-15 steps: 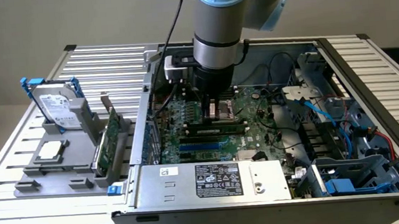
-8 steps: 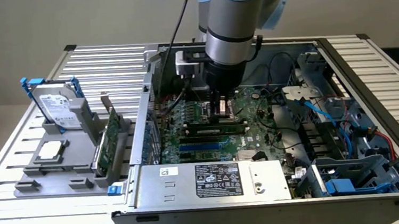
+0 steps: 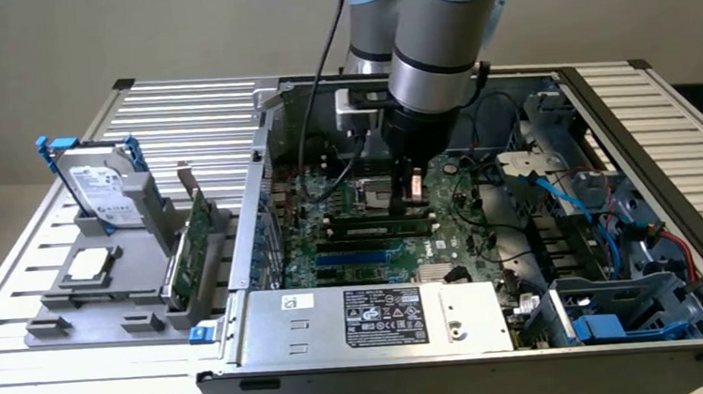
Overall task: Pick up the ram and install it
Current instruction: 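Press down the ram until it locks into place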
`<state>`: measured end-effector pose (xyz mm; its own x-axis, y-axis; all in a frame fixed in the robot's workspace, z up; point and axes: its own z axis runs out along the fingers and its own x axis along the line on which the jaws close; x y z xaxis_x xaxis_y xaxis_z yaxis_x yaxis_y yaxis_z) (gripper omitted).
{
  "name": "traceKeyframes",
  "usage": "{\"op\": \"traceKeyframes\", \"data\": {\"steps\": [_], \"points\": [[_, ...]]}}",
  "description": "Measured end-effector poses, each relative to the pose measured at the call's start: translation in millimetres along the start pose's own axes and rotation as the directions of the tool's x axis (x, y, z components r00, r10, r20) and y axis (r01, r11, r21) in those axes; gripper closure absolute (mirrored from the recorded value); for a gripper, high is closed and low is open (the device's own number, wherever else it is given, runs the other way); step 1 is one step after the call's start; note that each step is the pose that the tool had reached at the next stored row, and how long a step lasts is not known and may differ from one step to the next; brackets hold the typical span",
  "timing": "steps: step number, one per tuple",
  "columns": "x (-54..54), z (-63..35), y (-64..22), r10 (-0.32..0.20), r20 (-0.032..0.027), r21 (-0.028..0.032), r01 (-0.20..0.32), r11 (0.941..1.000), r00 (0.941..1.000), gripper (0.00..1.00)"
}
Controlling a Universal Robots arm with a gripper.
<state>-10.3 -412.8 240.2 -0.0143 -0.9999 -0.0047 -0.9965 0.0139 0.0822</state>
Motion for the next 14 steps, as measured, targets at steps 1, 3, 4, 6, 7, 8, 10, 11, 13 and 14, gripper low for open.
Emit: {"op": "traceKeyframes", "data": {"steps": [1,3,4,6,7,8,10,11,13,14], "points": [[-0.1,-0.1,-2.3,0.0,-0.0001,0.0,0.0,1.0,1.0,0.89],[-0.1,0.2,-5.6,0.0,0.0001,0.0007,0.0,1.0,1.0,0.89],[-0.2,0.7,-6.5,0.0,0.0003,0.0017,0.0,1.0,1.0,0.89],[-0.1,1.9,-7.7,0.0,0.0002,0.0047,0.0,1.0,1.0,0.89],[-0.1,2.5,-8.4,0.0,0.0001,0.007,0.0,1.0,1.0,0.89],[-0.1,3.4,-9.1,0.0,0.0002,0.009,0.0,1.0,1.0,0.89],[-0.1,5.6,-9.6,0.0,0.0002,0.0131,0.0,0.9999,1.0,0.89],[-0.1,6.6,-9.7,0.0,0.0001,0.0143,0.0,0.9999,1.0,0.89],[-0.1,8.1,-9.9,0.0,-0.0007,0.0151,0.0,0.9999,1.0,0.89],[-0.1,9.0,-9.9,0.0,-0.0009,0.0156,0.0,0.9999,1.0,0.89]]}}
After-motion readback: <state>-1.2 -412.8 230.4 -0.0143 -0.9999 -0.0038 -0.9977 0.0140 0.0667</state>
